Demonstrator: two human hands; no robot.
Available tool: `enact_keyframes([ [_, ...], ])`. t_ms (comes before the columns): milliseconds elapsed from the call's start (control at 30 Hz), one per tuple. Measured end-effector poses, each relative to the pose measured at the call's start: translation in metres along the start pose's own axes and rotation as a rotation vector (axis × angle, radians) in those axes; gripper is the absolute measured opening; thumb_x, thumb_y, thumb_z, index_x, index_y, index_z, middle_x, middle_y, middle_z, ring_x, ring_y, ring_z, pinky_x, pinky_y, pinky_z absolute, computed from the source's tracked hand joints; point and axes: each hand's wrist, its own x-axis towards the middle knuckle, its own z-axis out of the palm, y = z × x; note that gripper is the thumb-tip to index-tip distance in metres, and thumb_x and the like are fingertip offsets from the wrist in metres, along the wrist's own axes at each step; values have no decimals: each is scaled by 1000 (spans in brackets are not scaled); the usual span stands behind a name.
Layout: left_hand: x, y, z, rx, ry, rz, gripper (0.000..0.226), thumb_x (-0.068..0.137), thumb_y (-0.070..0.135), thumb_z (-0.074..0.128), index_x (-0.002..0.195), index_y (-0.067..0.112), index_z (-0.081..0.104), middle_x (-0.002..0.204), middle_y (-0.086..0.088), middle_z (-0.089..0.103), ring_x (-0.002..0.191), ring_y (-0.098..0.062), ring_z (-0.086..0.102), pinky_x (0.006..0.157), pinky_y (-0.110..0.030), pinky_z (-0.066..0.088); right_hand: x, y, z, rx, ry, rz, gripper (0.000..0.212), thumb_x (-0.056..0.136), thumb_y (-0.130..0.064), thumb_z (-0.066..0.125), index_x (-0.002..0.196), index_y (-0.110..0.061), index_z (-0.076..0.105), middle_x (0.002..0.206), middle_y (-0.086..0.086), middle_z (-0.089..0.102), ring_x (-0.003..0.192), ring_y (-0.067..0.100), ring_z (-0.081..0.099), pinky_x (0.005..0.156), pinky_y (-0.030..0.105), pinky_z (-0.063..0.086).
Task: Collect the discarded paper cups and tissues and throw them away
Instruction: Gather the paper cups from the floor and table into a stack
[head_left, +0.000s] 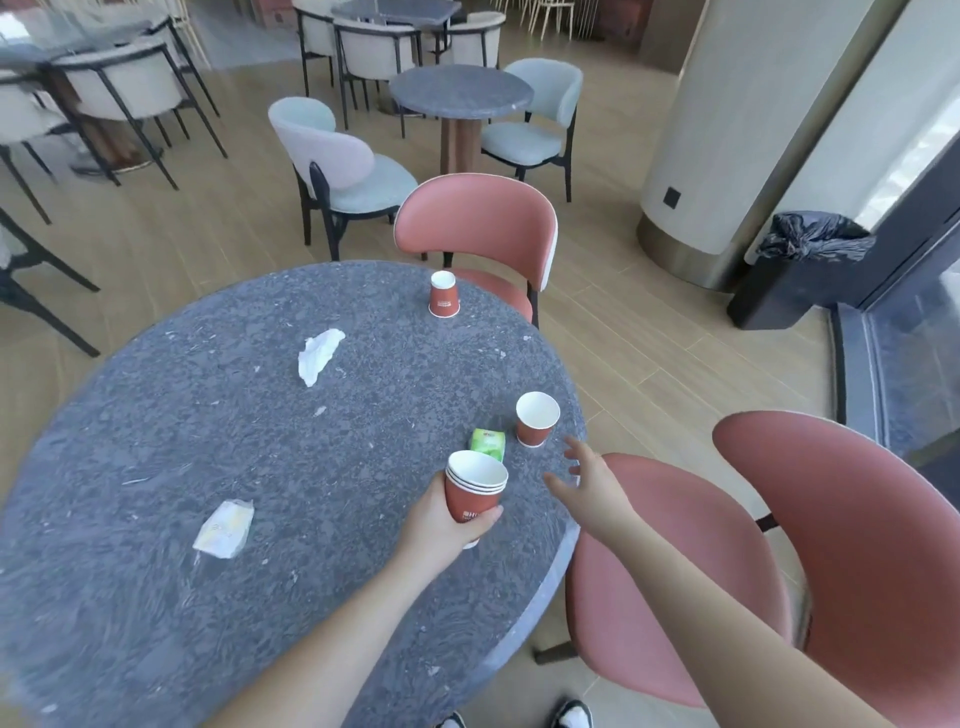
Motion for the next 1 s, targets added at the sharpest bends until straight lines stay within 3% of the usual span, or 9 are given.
enact_keyframes([
  [100, 8, 1, 6, 31, -12, -47, 64, 65, 55, 86, 114, 31, 53, 99, 16, 61, 91, -9, 59, 73, -23, 44, 31, 2, 0, -104, 4, -57, 74, 91, -31, 67, 153, -18, 29, 143, 11, 46, 132, 28, 45, 106, 35, 35],
  [267, 21, 3, 10, 65, -50, -126, 66, 65, 55, 86, 117, 32, 53, 102, 18, 63, 97, -9, 62, 70, -18, 43, 87, 3, 8, -243, 19, -54, 70, 95, -35, 60, 155, -19, 27, 153, 11, 37, 136, 36, 37, 106, 46, 35],
  [400, 29, 5, 13, 75, 17, -198, 70, 66, 55, 86, 123, 28, 55, 111, 12, 65, 97, -9, 60, 75, -21, 42, 123, 0, 15, -359, -92, -118, 77, 94, -40, 61, 157, -23, 20, 163, 8, 19, 147, 34, 21, 116, 49, 22],
  [567, 38, 14, 24, 57, 72, -253, 72, 65, 58, 85, 124, 31, 54, 104, 18, 61, 93, -5, 58, 68, -9, 39, 154, 1, 15, -484, -241, -212, 89, 90, -46, 65, 158, -28, 10, 167, 5, 6, 151, 34, 10, 118, 53, 19],
  [700, 48, 21, 32, 68, 104, -282, 75, 63, 61, 84, 124, 30, 53, 109, 12, 64, 101, -13, 61, 80, -26, 45, 168, 5, 15, -546, -321, -243, 89, 91, -45, 65, 157, -29, 8, 167, 6, 5, 151, 36, 9, 117, 55, 20],
  [933, 60, 28, 38, 52, 148, -301, 73, 64, 55, 86, 124, 30, 54, 108, 15, 62, 97, -8, 59, 69, -10, 39, 174, 15, 15, -466, -347, -281, 81, 92, -37, 66, 157, -26, 18, 159, 7, 22, 143, 36, 25, 110, 54, 35],
  [1000, 62, 30, 40, 61, 155, -307, 74, 64, 55, 86, 124, 29, 54, 107, 15, 61, 97, -9, 59, 70, -15, 41, 172, 11, 8, -351, -305, -273, 77, 92, -39, 66, 155, -26, 25, 153, 9, 29, 137, 36, 32, 108, 51, 37],
])
